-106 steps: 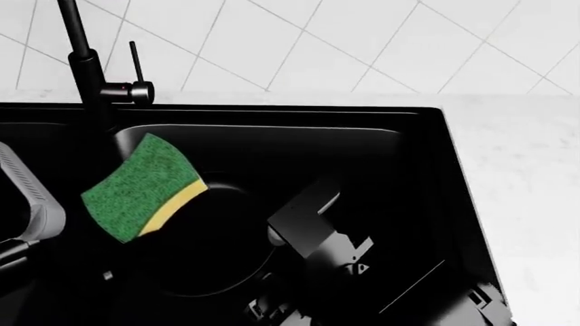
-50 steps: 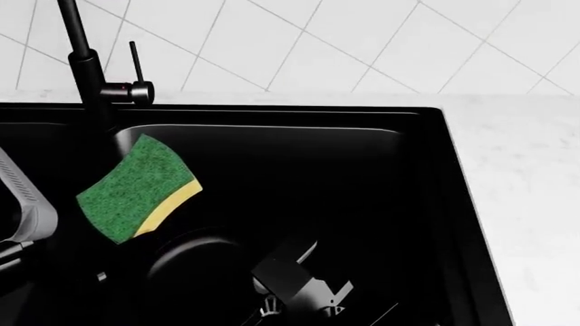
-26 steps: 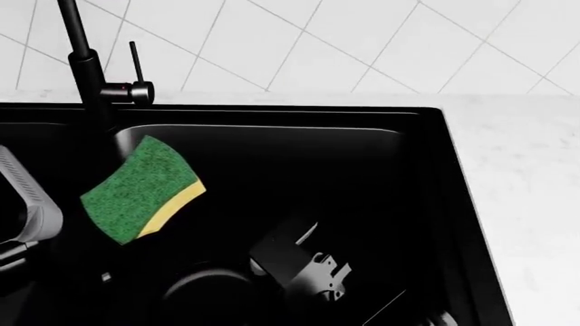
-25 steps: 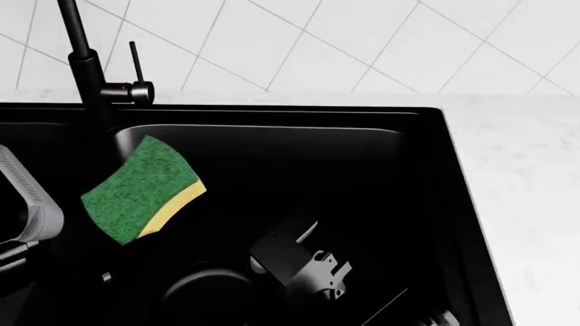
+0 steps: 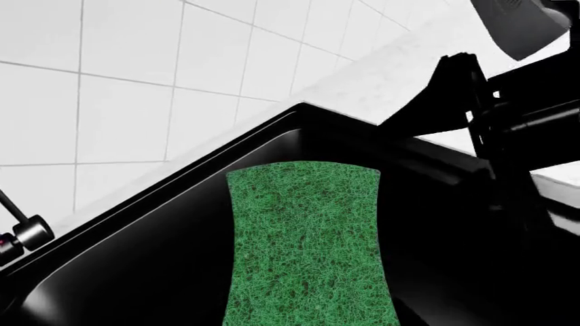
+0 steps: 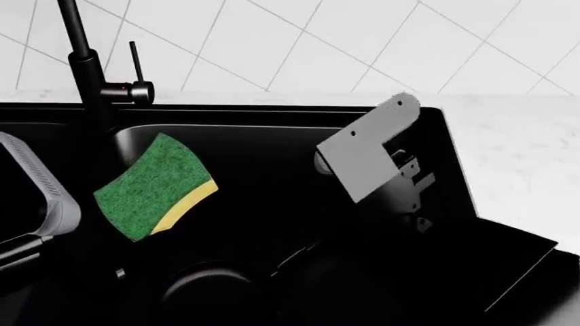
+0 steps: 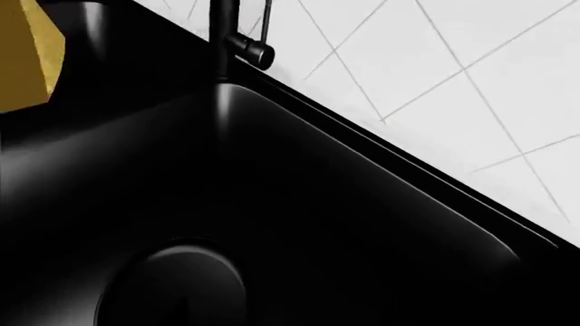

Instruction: Pick the pan and sponge and place them into the sink. Then turn on the water.

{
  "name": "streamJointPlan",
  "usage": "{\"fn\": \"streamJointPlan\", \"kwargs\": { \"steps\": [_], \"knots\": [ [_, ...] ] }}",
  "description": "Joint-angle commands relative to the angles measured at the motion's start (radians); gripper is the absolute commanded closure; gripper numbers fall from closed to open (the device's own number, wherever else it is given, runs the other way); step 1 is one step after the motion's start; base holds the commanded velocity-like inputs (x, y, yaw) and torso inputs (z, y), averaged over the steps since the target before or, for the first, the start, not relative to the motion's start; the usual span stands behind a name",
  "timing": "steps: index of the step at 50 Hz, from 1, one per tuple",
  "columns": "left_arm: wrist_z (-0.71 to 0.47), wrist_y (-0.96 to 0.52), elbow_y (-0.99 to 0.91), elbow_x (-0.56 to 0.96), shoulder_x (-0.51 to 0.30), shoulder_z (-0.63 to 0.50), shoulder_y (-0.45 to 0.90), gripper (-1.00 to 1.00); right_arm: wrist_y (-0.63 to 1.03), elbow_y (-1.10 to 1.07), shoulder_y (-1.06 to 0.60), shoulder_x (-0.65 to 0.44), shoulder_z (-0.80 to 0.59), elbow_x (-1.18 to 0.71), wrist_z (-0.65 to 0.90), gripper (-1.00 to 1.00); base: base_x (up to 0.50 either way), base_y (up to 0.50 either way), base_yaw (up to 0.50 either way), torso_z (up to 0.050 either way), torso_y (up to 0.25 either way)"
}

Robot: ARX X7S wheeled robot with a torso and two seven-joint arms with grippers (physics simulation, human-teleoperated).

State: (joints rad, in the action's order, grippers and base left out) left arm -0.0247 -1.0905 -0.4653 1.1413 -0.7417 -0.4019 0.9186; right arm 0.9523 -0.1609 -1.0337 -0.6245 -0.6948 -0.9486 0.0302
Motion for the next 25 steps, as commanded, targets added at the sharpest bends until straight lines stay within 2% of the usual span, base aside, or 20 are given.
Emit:
{"fn": "streamJointPlan", "kwargs": {
  "steps": [1, 5, 6, 18, 25],
  "knots": [
    [-0.012, -0.010, 0.005, 0.011, 0.008, -0.011, 0.018, 1.00, 0.077, -0.179, -0.009, -0.119, 0.141, -0.125, 0.146, -1.00, 0.00, 0.00, 0.00, 0.000, 0.000],
    [-0.026, -0.023, 0.014, 0.013, 0.022, -0.021, 0.027, 1.00, 0.077, -0.207, 0.006, -0.162, 0.214, -0.157, 0.236, -1.00, 0.00, 0.00, 0.00, 0.000, 0.000],
    [-0.015, -0.032, -0.006, -0.052, 0.006, -0.074, 0.044, 1.00, 0.082, -0.214, 0.003, -0.173, 0.222, -0.155, 0.255, -1.00, 0.00, 0.00, 0.00, 0.000, 0.000],
    [-0.026, -0.103, 0.116, -0.062, 0.128, -0.141, 0.164, 1.00, 0.091, -0.323, 0.042, -0.268, 0.353, -0.287, 0.380, -1.00, 0.00, 0.00, 0.00, 0.000, 0.000],
    [0.099, -0.113, 0.231, -0.150, 0.198, -0.284, 0.277, 1.00, 0.072, -0.360, 0.088, -0.299, 0.398, -0.335, 0.412, -1.00, 0.00, 0.00, 0.00, 0.000, 0.000]
  ]
}}
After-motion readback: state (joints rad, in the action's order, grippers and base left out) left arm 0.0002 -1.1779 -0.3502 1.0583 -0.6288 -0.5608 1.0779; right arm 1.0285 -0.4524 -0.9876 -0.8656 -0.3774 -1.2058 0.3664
